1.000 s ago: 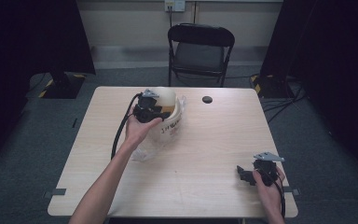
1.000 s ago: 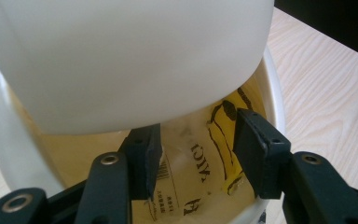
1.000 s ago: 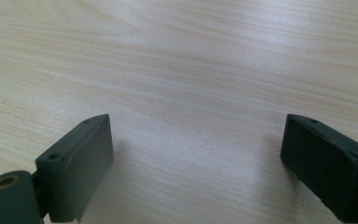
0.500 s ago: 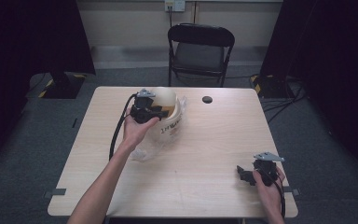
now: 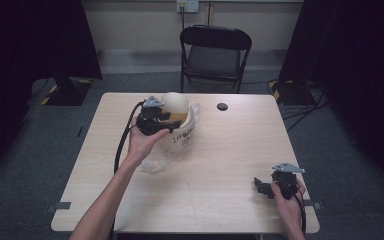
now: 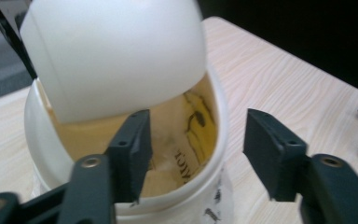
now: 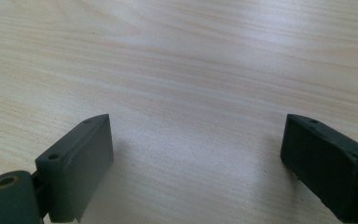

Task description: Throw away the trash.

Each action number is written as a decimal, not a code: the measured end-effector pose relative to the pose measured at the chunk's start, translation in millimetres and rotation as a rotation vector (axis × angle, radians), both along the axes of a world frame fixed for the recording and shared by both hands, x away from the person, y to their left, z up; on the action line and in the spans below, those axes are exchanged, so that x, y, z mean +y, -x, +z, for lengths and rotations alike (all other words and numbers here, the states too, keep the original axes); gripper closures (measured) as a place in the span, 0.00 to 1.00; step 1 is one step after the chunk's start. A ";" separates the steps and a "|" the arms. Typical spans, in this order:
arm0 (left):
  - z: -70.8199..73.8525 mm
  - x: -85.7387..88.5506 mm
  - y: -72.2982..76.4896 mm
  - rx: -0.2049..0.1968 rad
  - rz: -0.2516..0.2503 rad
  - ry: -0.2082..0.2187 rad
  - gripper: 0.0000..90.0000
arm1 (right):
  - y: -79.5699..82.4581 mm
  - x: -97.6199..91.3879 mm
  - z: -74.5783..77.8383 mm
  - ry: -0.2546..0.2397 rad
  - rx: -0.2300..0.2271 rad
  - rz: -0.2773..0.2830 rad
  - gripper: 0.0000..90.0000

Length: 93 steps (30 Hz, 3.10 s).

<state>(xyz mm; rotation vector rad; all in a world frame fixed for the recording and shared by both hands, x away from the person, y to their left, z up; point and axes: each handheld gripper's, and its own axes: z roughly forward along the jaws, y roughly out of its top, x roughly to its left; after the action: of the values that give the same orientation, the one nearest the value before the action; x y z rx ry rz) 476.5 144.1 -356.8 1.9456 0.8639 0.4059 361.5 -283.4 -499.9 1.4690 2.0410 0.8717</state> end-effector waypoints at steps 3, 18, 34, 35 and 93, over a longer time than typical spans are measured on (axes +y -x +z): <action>0.1 1.3 6.5 -0.016 -0.002 0.001 0.41 | 0.0 0.0 0.0 0.000 0.000 0.000 0.10; -3.9 18.1 35.1 0.005 0.006 0.012 0.20 | 0.0 0.1 0.0 0.000 0.000 0.000 0.10; -22.9 58.4 66.7 0.013 0.025 0.026 0.18 | 0.0 0.0 0.0 0.000 0.000 0.000 0.10; -26.0 66.9 69.7 0.018 0.032 0.021 0.18 | 0.0 0.0 0.0 0.000 0.000 0.000 0.10; -145.3 164.7 115.0 0.140 0.323 -0.174 0.13 | 0.0 0.1 0.0 0.001 0.000 -0.001 0.10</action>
<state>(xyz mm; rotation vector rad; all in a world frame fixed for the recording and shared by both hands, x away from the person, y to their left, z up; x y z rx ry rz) 361.5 308.8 -502.1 2.0136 1.2783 0.5535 361.4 -283.3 -499.9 1.4688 2.0405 0.8705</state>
